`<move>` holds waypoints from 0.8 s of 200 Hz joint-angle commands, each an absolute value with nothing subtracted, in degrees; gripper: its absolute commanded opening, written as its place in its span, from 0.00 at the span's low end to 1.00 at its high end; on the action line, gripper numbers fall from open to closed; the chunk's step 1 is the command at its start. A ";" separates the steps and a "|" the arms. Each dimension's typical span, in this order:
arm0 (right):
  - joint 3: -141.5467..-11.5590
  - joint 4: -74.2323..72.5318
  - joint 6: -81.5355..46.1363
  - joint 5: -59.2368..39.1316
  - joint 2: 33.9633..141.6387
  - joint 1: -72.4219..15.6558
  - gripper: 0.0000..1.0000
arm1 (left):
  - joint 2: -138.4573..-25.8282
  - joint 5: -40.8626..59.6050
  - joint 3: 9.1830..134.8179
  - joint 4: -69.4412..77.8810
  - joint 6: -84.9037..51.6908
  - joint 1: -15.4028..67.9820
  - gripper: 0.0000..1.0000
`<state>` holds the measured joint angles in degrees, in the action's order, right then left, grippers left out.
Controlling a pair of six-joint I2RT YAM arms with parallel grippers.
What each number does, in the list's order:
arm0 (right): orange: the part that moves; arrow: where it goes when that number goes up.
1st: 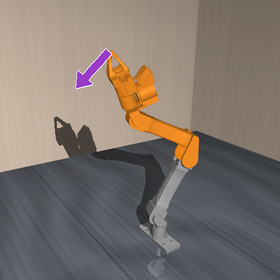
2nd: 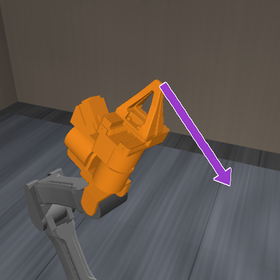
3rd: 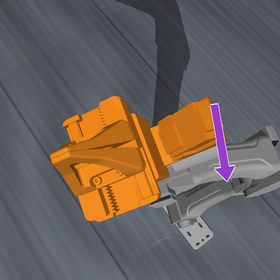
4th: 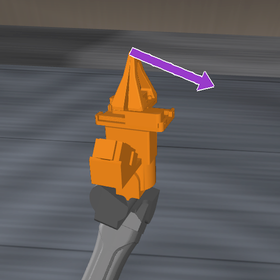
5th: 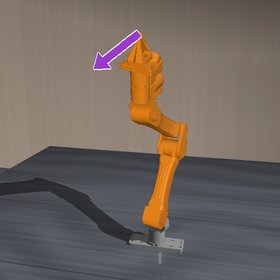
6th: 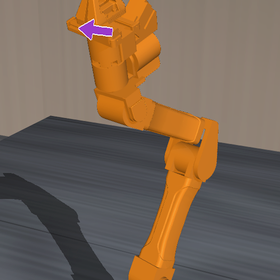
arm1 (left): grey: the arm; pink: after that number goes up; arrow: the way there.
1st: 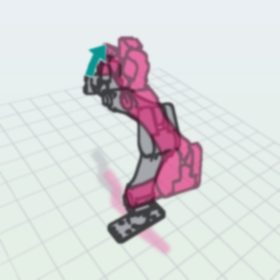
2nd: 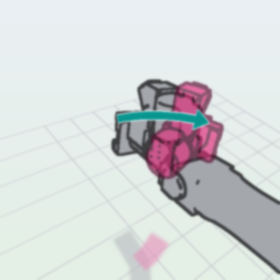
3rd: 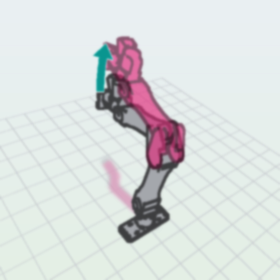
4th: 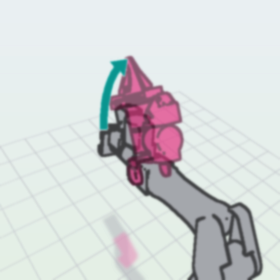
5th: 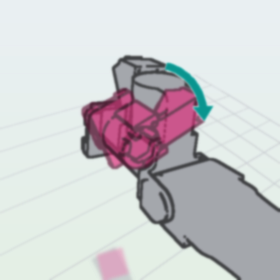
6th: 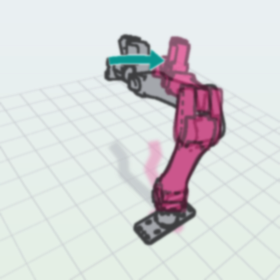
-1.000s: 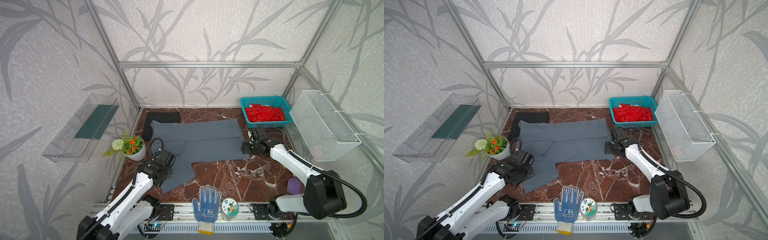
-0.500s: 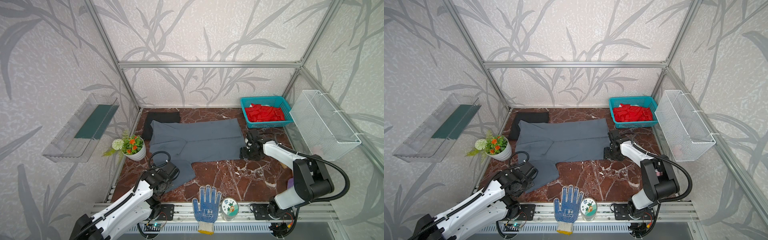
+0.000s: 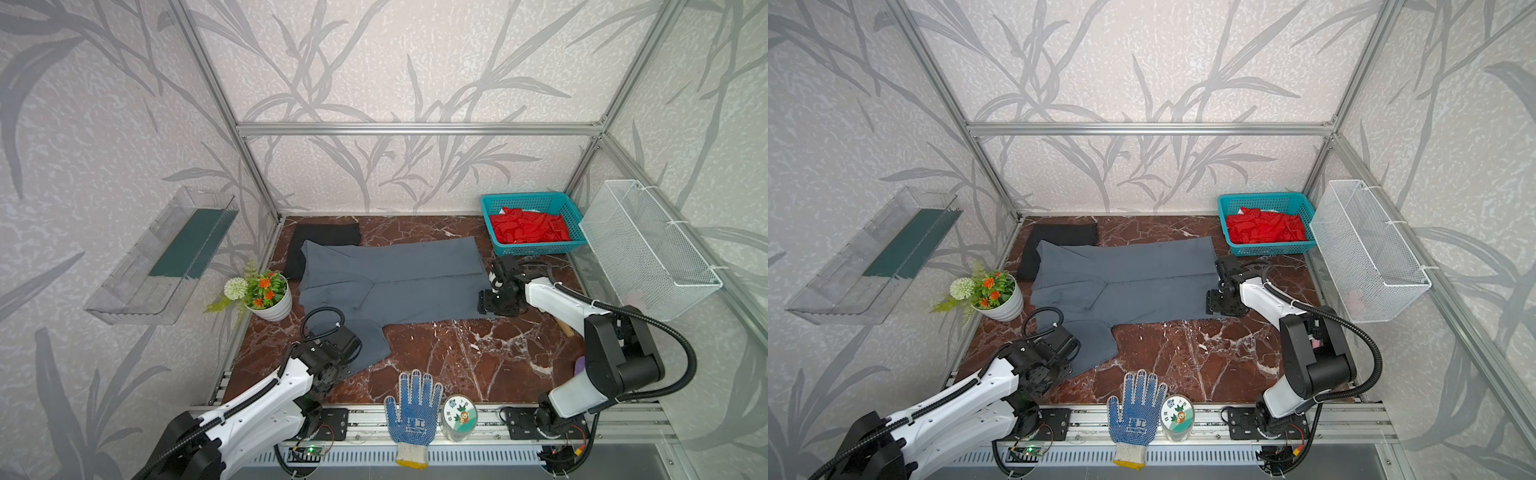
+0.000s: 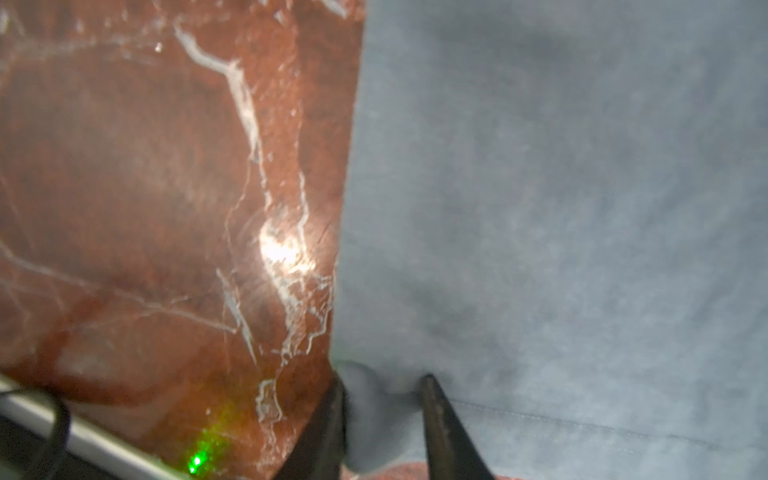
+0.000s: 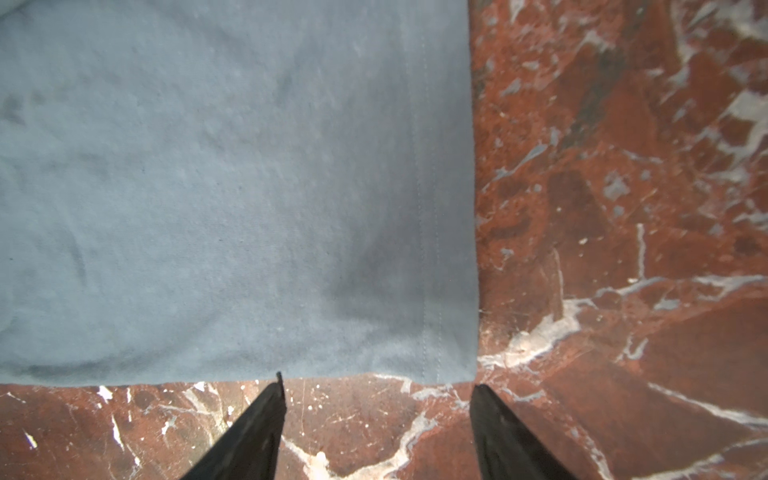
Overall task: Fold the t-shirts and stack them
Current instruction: 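Release the far corners and move both grippers to the shirt's near corners, then grasp the grey shirt's near corners with both grippers and lift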
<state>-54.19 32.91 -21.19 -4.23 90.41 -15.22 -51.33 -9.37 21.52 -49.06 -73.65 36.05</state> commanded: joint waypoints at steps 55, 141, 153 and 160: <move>-54.54 33.23 -20.73 -4.56 90.60 -13.63 0.68 | -44.27 -13.89 25.26 -57.52 -75.92 36.50 0.00; -51.86 29.61 -22.82 -6.02 92.32 -11.60 0.65 | -46.05 -17.61 32.15 -58.10 -68.46 36.46 0.00; -51.75 29.23 -22.80 -6.15 92.50 -11.51 0.65 | -46.33 -18.39 32.58 -58.03 -67.91 36.47 0.00; -51.68 28.99 -22.68 -6.47 92.72 -11.52 0.64 | -46.30 -18.70 32.90 -58.22 -67.72 36.36 0.00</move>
<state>-52.27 30.06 -22.48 -5.52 91.81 -11.88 -46.22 -15.09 30.85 -56.10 -69.93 36.36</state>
